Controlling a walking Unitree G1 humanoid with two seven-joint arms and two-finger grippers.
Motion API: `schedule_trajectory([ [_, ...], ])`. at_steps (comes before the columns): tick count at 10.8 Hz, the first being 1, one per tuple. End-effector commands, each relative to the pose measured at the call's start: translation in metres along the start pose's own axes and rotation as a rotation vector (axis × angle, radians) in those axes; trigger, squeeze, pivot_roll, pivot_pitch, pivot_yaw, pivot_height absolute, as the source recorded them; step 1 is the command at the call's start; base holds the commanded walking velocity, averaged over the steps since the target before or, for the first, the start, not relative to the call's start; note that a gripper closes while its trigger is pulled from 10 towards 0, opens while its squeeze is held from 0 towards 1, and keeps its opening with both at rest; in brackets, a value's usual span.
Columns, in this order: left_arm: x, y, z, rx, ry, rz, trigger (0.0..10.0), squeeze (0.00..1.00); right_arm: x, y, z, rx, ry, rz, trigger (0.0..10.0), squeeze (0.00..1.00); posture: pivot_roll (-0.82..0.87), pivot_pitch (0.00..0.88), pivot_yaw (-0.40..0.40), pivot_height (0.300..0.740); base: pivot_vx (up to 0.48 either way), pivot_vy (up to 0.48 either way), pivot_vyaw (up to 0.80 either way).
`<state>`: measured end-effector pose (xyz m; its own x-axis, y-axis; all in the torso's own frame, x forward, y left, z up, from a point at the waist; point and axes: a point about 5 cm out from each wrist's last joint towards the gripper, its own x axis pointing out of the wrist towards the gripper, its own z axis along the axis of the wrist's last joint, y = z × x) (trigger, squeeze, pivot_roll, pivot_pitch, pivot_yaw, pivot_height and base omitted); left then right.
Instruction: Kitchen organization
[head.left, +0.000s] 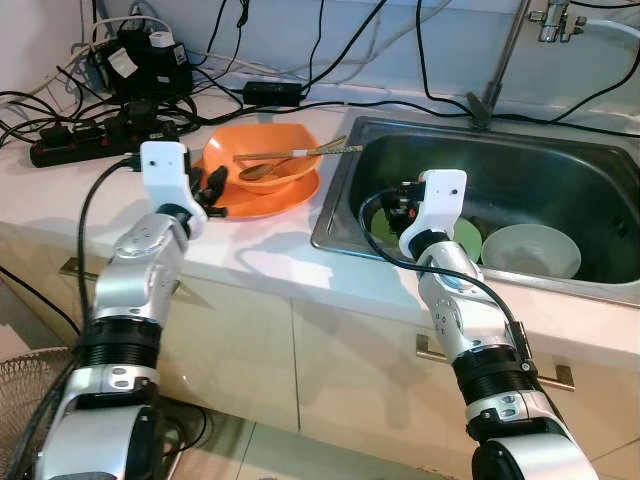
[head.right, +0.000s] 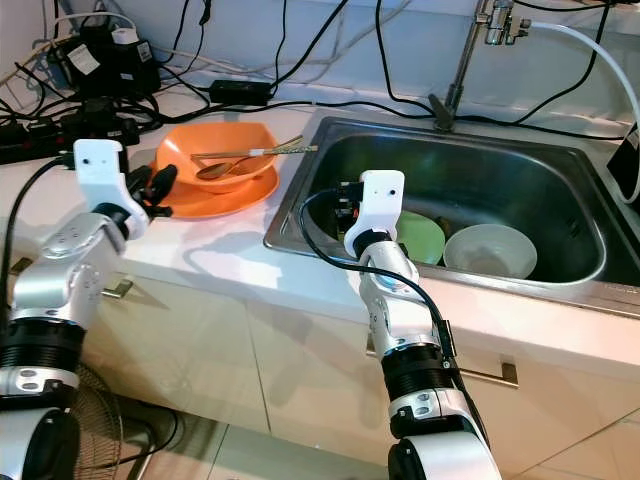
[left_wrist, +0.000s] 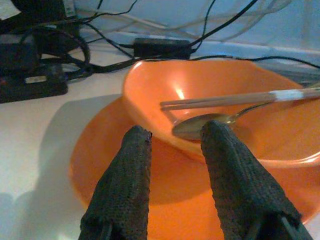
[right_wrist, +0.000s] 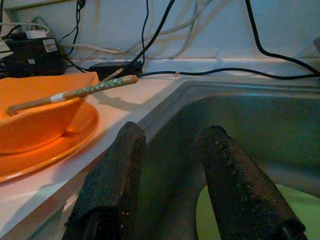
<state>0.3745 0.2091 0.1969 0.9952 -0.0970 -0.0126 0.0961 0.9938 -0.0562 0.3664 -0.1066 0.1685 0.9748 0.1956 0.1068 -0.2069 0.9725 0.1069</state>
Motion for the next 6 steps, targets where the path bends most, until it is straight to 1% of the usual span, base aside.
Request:
schedule_trajectory([
  [1,0.001,0.005,0.004,0.018,-0.006,0.018,10.0,0.00,0.003,0.001,0.005,0.000,-0.013,0.001,10.0,0.00,0.17,0.010,-0.006,0.740,0.000,0.000,0.00],
  [2,0.001,0.007,0.006,0.030,-0.014,0.022,10.0,0.00,0.003,0.001,0.005,0.000,-0.013,0.001,10.0,0.00,0.17,0.011,-0.006,0.740,0.000,0.000,0.00],
  [3,0.002,0.003,0.014,0.051,-0.052,0.003,10.0,0.00,0.003,0.001,0.004,0.000,-0.012,-0.001,10.0,0.00,0.17,0.012,-0.006,0.740,0.000,0.000,0.00],
  [4,0.002,-0.008,0.021,0.064,-0.093,-0.050,10.0,0.00,0.003,0.001,0.004,0.001,-0.012,-0.002,10.0,0.00,0.17,0.015,-0.006,0.740,0.000,0.000,0.00],
  [5,0.000,-0.029,0.027,0.070,-0.145,-0.144,10.0,0.00,0.003,0.000,0.004,0.001,-0.012,-0.003,10.0,0.00,0.17,0.017,-0.007,0.740,0.000,0.000,0.00],
  [6,0.000,-0.038,0.027,0.066,-0.154,-0.183,10.0,0.00,0.003,0.000,0.004,0.001,-0.011,-0.005,10.0,0.00,0.17,0.018,-0.007,0.740,0.000,0.000,0.00],
])
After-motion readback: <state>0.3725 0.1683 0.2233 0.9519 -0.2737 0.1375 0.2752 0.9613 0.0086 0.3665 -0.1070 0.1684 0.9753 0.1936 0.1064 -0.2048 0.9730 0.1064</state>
